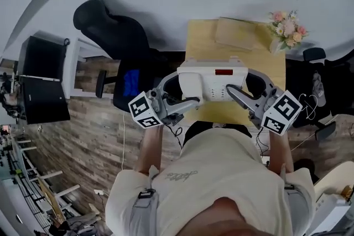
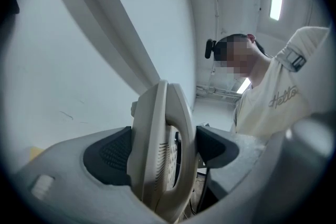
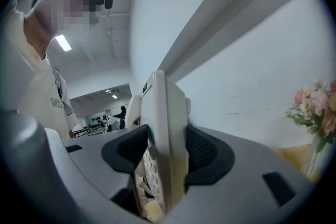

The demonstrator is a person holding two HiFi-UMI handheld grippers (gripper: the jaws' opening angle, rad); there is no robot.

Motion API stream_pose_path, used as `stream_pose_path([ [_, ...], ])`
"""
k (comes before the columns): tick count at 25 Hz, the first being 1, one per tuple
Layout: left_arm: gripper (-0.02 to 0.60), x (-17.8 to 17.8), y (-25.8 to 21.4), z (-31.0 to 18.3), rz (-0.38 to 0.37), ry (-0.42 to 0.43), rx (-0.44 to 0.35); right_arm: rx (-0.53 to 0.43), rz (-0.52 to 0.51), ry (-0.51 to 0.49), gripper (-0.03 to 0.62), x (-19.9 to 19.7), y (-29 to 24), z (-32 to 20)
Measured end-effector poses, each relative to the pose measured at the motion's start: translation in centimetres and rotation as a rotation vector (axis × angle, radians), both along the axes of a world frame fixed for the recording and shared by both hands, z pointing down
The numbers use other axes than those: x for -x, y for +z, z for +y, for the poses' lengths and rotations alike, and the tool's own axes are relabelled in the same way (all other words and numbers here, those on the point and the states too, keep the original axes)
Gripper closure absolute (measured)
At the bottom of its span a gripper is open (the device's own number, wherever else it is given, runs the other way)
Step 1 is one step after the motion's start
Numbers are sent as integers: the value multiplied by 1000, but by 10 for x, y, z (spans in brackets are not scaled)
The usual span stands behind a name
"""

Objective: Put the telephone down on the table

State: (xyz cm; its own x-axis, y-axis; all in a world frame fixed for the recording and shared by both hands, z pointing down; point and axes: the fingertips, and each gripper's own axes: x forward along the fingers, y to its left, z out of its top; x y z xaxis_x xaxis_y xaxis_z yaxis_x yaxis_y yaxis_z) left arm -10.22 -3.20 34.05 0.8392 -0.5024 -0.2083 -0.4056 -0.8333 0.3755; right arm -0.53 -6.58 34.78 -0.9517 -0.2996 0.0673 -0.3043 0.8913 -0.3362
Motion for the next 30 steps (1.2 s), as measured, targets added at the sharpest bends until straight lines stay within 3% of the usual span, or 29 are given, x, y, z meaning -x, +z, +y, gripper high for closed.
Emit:
stream_pose_path([
  [5,196,23,-3,-17,31,121,-5,-16,42,119,382,21,-7,-5],
  [14,196,50,16,-27,71,264,27,31,103,255,382,46,8,-1],
  [25,196,49,52,-30,69,304,118,102,153,272,382,46,41,-2],
  [30,196,42,79,-28,44,293,196,155,155,246,382,41,69,-3],
])
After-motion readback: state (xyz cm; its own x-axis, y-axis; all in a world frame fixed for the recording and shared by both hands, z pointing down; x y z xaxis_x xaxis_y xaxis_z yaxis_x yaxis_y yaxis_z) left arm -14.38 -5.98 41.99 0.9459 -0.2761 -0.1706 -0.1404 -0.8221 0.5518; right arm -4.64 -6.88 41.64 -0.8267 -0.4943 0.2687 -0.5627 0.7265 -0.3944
